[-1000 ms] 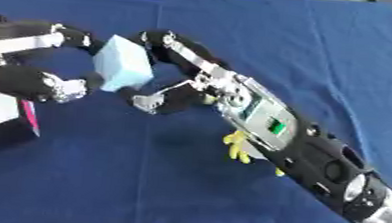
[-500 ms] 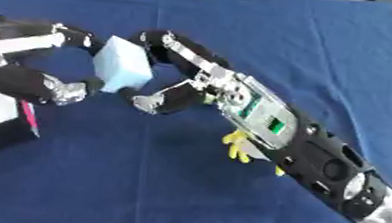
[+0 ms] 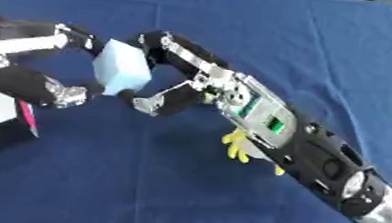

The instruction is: Pick up the objects with one hand, pass them to the other hand, and then place them into the box on the other side of the table.

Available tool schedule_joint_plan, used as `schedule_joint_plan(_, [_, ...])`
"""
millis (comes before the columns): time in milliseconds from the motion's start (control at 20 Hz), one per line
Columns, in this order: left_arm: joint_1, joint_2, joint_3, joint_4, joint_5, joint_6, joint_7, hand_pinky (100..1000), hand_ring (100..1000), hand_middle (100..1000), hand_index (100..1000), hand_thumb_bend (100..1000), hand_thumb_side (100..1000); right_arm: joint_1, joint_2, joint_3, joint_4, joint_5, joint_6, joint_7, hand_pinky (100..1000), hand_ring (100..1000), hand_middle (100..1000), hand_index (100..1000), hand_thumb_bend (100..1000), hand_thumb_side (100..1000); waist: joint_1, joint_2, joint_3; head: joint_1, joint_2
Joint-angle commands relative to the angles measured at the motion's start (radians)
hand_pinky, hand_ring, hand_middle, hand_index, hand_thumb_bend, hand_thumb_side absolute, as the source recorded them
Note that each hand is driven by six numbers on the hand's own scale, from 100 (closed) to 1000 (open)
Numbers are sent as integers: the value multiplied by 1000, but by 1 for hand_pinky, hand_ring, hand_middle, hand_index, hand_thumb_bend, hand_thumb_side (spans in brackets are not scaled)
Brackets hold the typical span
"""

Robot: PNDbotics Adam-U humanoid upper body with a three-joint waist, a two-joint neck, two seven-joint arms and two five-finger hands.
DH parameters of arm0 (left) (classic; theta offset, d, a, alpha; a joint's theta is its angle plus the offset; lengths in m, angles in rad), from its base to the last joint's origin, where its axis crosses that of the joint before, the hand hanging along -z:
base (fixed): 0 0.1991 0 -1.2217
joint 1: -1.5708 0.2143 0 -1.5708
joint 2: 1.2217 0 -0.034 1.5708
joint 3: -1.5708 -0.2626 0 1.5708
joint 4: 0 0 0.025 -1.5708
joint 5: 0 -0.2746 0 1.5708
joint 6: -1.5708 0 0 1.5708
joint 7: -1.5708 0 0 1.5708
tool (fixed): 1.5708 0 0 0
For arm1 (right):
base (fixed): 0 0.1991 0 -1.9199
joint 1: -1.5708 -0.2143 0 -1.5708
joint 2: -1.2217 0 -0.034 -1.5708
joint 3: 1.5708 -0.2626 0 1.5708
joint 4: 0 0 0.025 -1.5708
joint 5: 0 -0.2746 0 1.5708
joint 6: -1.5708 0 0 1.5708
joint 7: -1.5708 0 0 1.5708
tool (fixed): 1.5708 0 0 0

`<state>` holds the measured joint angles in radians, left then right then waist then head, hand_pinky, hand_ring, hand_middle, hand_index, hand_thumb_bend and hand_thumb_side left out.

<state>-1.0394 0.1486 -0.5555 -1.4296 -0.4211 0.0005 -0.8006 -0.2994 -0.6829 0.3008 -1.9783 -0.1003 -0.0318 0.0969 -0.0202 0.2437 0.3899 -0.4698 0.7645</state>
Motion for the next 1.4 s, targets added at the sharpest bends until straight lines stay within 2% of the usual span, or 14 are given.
schedule_joint_plan(50, [-20, -16, -18, -4, -4, -11, -5, 1000, 885, 812, 879, 231, 676, -20, -12, -13, -22, 2, -3, 7, 571, 438, 460, 634, 100, 100, 5, 3, 1, -4, 6])
schedule_joint_plan(450, [-25, -16, -25, -2, -16, -30, -1, 1000, 883, 809, 875, 281, 741, -22, -9, -11, -22, 5, 40, 10, 553, 416, 423, 636, 100, 100, 5, 5, 6, -10, 6])
schedule_joint_plan(700, [-33, -19, -29, 9, -39, -44, 16, 1000, 877, 800, 870, 301, 723, -22, -8, -11, -22, -2, 40, 15, 542, 406, 405, 638, 100, 100, 5, 5, 8, -13, 6])
schedule_joint_plan(950, [-40, -26, -35, 31, -75, -57, 62, 1000, 860, 768, 832, 317, 669, -21, -6, -10, -22, -2, 29, 24, 532, 399, 392, 641, 100, 100, 6, 5, 11, -16, 6])
schedule_joint_plan(1100, [-43, -30, -37, 48, -92, -67, 92, 1000, 853, 754, 815, 305, 650, -19, -5, -9, -22, 2, 17, 26, 531, 398, 390, 641, 100, 100, 7, 4, 12, -17, 6])
schedule_joint_plan(1350, [-42, -37, -36, 75, -95, -62, 129, 1000, 815, 679, 740, 173, 645, -17, -5, -5, -22, 0, -11, 33, 528, 397, 390, 644, 100, 100, 8, 4, 11, -19, 6])
schedule_joint_plan(1400, [-42, -38, -36, 80, -92, -59, 134, 1000, 815, 679, 740, 173, 645, -16, -5, -4, -22, 0, -14, 35, 528, 397, 390, 645, 100, 100, 9, 5, 11, -19, 6])
